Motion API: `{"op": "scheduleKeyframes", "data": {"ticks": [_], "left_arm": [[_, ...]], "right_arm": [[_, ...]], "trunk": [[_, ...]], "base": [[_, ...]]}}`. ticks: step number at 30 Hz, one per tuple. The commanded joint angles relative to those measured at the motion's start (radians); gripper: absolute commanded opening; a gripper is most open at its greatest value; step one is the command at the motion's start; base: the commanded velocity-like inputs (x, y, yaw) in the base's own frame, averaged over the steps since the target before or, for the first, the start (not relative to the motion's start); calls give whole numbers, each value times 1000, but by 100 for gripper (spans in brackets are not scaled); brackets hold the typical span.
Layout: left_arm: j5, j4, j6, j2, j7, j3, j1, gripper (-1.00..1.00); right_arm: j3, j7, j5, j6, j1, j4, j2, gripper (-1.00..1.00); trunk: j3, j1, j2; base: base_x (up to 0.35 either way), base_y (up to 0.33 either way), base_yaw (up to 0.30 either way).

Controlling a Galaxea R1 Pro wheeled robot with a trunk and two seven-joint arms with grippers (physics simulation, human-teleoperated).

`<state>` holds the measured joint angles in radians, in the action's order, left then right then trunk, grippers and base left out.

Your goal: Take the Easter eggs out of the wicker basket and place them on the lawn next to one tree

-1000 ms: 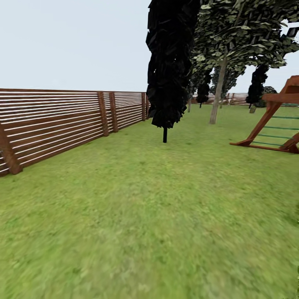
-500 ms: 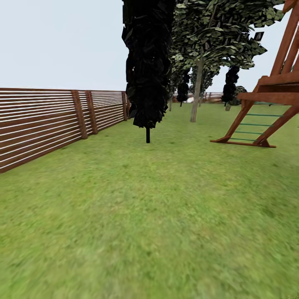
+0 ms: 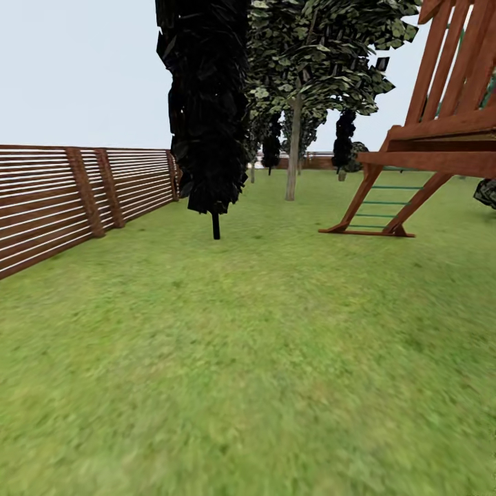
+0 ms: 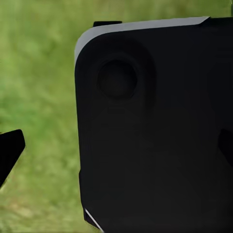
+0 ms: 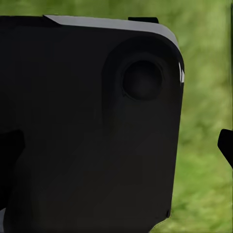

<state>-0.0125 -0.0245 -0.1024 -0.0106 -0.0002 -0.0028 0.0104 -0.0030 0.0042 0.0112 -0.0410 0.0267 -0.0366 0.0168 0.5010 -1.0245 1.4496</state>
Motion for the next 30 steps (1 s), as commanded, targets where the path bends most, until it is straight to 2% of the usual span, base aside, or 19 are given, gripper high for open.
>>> {"op": "scheduleKeyframes", "data": {"ticks": [1,16,23,30], "left_arm": [[-1,1,-3,0,1,0,0,100],[-1,0,15,7,-1,2,5,100],[3,1,87,3,-7,8,15,100],[5,1,82,7,-30,9,16,100]], "right_arm": [[0,0,1,-4,1,1,0,100],[6,3,3,-4,1,0,0,100],[6,2,3,-5,1,0,2,100],[6,2,3,-5,1,0,2,100]], "trunk": [[1,-1,0],[8,-1,0],[9,-1,0],[9,-1,0]], "base": [[338,0,-273],[339,0,-232],[314,104,-44],[312,108,86]]}}
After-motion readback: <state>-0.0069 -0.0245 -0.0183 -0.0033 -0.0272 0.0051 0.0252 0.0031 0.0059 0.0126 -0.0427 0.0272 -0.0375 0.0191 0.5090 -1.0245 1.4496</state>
